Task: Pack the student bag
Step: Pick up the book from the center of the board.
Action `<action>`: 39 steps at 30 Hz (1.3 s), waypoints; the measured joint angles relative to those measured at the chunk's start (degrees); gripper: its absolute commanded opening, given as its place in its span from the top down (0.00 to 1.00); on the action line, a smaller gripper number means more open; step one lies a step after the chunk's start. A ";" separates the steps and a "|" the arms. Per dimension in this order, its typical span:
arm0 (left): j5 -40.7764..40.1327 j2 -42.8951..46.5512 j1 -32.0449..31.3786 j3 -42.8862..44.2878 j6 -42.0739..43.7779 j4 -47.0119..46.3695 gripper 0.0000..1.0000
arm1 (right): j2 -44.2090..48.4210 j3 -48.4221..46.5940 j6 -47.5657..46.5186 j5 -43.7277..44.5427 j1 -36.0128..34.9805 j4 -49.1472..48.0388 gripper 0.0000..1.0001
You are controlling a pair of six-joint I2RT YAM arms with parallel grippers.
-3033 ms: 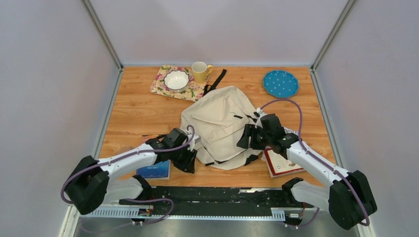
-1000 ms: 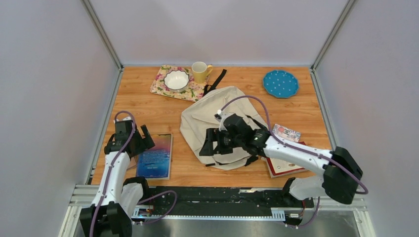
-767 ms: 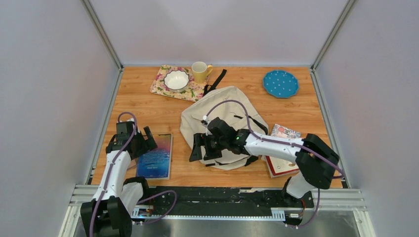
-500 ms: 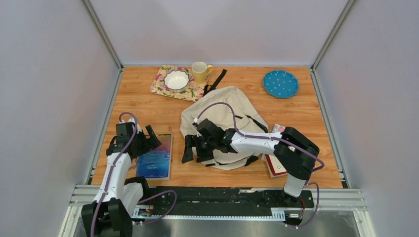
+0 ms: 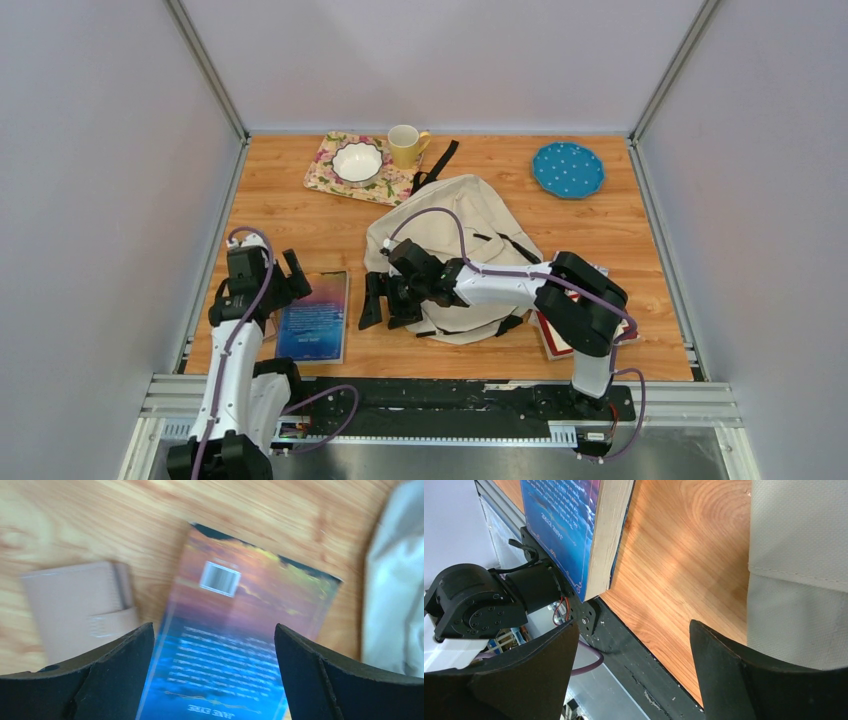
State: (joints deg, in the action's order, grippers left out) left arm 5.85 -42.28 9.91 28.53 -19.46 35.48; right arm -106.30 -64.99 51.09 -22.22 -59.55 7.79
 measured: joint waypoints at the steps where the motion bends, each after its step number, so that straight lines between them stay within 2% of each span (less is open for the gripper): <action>1: -2.47 -0.76 0.00 1.01 0.26 0.46 0.03 | 0.00 0.00 -0.09 -0.13 -0.02 -0.02 0.16; 4: -8.11 -5.16 0.00 2.82 0.42 1.07 0.03 | 0.00 0.00 -0.15 -0.46 -0.02 -0.09 0.16; 8: -8.50 -10.93 0.00 2.32 0.42 1.27 0.03 | -0.44 -0.02 -0.17 -1.40 -0.02 -1.36 0.16; 20: 5.97 -11.23 0.26 -1.25 0.74 -1.99 0.04 | -4.07 -2.05 0.00 -3.96 -0.02 -2.75 0.16; 22: 9.88 -11.61 0.26 -1.33 0.70 -2.47 0.10 | -4.81 -3.02 0.15 -4.00 -0.02 -2.86 0.16; 29: 19.06 -12.31 0.31 -1.92 0.66 -1.70 0.14 | -8.85 -6.80 2.47 -3.02 0.55 -2.56 0.17; 32: 19.82 -11.45 0.48 -2.54 0.83 -1.73 0.19 | -10.12 -6.95 4.37 -3.52 1.27 -2.43 0.27; 33: 20.11 -11.26 0.59 -2.80 1.01 -1.84 0.20 | -10.19 -6.95 4.74 -3.67 1.53 -2.36 0.34; 34: 20.35 -11.10 0.68 -3.02 1.16 -1.95 0.21 | -10.21 -6.95 5.16 -3.69 1.70 -2.10 0.52; 35: 20.48 -11.02 0.72 -3.17 1.38 -2.01 0.23 | -10.21 -6.95 5.27 -3.74 1.77 -2.03 0.57; 37: 20.41 -10.75 0.85 -3.67 1.75 -2.36 0.25 | -10.21 -6.88 5.05 -3.23 1.84 -1.09 0.60; 39: 20.41 -10.21 1.05 -4.28 1.90 -2.62 0.27 | -10.23 -6.67 4.96 -3.13 1.99 -0.79 0.58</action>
State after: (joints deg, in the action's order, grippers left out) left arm 26.26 -52.49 10.96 24.25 -17.56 32.86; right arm -116.53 -71.66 56.05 -25.34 -57.56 7.01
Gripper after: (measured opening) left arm 0.764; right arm 0.416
